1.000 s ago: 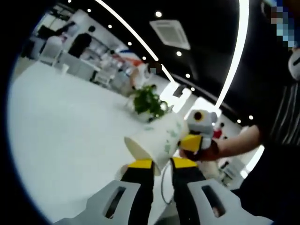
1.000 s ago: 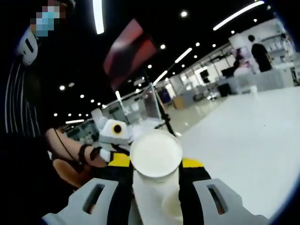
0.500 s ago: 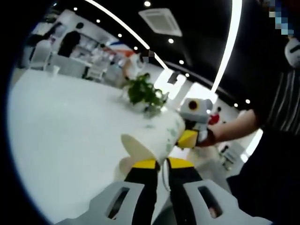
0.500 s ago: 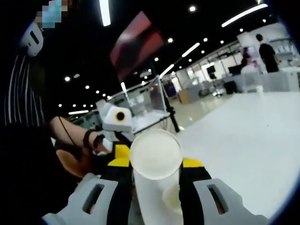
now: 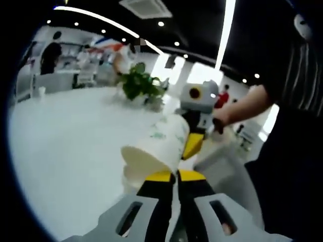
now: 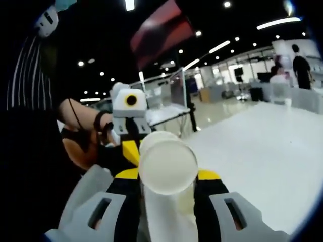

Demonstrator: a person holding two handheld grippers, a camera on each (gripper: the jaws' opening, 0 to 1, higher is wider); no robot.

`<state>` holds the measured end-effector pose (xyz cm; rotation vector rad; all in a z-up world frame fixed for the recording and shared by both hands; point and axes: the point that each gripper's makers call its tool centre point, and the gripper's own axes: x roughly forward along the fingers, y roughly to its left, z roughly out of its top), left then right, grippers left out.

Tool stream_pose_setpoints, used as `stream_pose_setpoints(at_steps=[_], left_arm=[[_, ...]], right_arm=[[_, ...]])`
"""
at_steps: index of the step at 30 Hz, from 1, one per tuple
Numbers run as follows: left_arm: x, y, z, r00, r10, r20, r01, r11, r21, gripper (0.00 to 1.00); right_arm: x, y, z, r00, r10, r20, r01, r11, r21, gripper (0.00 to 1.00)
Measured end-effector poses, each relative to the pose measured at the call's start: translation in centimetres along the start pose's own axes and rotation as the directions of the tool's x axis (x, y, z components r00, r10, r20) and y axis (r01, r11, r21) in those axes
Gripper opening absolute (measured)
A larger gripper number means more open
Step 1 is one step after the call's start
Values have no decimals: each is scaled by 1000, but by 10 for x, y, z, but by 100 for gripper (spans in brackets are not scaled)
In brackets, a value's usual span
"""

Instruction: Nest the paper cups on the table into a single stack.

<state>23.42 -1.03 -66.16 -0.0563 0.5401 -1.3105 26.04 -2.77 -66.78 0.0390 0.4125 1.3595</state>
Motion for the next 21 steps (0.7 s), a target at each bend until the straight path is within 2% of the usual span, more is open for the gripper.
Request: stream_pose_setpoints(at_steps=[10, 13, 19, 21], left_arm=[[1, -8, -3, 992, -28, -125, 37, 997, 68, 0], [0, -7, -4, 985, -24, -170, 40, 995, 89, 0], [-1, -5, -1, 973, -18, -228, 44, 993, 112, 0], [-2, -2, -1, 966, -5, -259, 41, 990, 132, 0]], right_arm=[[2, 4, -15, 999, 3, -53, -6, 999, -53, 37], [3, 6, -20, 997, 6, -77, -12, 997, -79, 37], [5, 6, -22, 997, -8, -75, 0, 995, -102, 42], [5, 5, -22, 997, -14, -74, 6, 995, -100, 44]])
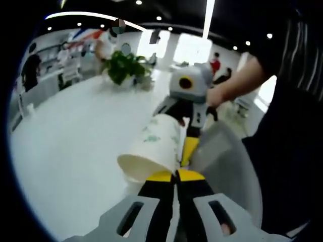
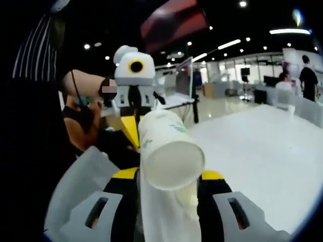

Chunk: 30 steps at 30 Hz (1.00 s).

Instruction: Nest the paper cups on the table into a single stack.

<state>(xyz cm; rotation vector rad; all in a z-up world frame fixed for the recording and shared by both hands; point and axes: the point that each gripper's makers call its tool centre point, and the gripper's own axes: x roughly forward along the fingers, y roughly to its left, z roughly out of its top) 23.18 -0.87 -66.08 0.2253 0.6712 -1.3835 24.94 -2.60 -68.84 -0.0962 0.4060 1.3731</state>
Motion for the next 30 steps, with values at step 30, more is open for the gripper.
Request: stream_pose_setpoints(at_steps=[30], left_arm=[[-5, -2, -14, 994, -27, -105, 27, 1000, 2, 0]], right_arm=[[-1, 3, 13, 1000, 17, -3, -17, 994, -104, 36]])
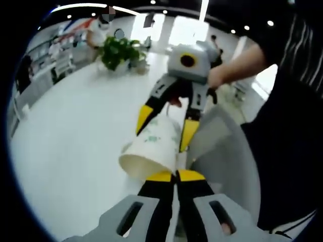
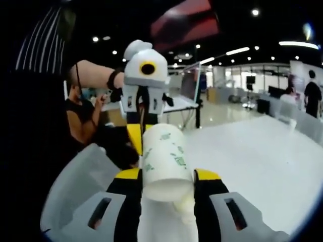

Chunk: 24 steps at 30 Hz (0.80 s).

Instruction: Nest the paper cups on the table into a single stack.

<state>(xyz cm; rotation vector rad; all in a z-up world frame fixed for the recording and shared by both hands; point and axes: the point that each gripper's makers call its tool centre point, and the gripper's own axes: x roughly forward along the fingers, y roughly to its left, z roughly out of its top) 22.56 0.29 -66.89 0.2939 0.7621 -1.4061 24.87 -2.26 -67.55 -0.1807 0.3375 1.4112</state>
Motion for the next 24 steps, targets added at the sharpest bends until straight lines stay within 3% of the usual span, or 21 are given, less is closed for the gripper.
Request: stream_pose_setpoints(at_steps=[9, 13, 24], left_arm=[[-6, 2, 19, 994, 7, 106, -9, 1000, 16, 1], [-6, 1, 25, 993, -2, 118, 0, 1000, 10, 2], [-4, -4, 26, 998, -17, 66, 13, 998, 54, 0]], right_arm=[[-3, -5, 1, 999, -19, 31, 18, 1000, 13, 36], [0, -3, -3, 999, -23, 25, 23, 1000, 0, 36], [4, -2, -7, 1000, -20, 13, 20, 1000, 8, 36]])
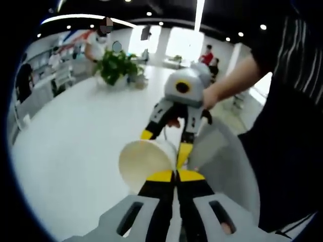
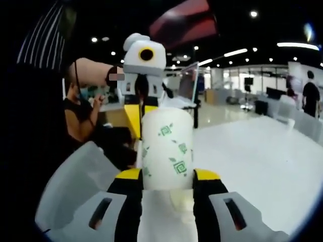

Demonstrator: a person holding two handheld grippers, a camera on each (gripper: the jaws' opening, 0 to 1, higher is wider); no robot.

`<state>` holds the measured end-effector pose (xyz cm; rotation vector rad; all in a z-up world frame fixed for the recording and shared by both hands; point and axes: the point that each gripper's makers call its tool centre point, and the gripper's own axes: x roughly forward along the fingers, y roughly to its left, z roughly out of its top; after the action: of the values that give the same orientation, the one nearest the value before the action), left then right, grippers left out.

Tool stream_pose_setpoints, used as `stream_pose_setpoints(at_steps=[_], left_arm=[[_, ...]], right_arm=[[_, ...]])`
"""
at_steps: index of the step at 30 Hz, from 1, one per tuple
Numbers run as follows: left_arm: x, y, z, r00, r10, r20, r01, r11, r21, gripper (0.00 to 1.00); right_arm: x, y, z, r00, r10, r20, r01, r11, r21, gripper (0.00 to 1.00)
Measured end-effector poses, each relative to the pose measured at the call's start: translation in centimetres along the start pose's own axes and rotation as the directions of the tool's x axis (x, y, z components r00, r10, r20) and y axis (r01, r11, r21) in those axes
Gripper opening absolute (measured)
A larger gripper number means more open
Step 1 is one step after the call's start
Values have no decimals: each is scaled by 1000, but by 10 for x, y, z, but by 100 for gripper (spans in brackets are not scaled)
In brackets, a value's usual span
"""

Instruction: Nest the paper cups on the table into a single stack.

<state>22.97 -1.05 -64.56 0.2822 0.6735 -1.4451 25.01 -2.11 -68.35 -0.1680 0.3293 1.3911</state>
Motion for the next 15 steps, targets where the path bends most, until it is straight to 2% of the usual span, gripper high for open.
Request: stream_pose_setpoints(at_steps=[9, 15], left_arm=[[0, 0, 3, 999, -8, -41, 8, 1000, 10, 0], [0, -2, 4, 996, -12, -87, 16, 999, 47, 0]], right_arm=[[-3, -1, 1, 1000, -14, 9, 14, 1000, 4, 36], [-3, -2, 4, 999, -30, 18, 30, 1000, 8, 47]])
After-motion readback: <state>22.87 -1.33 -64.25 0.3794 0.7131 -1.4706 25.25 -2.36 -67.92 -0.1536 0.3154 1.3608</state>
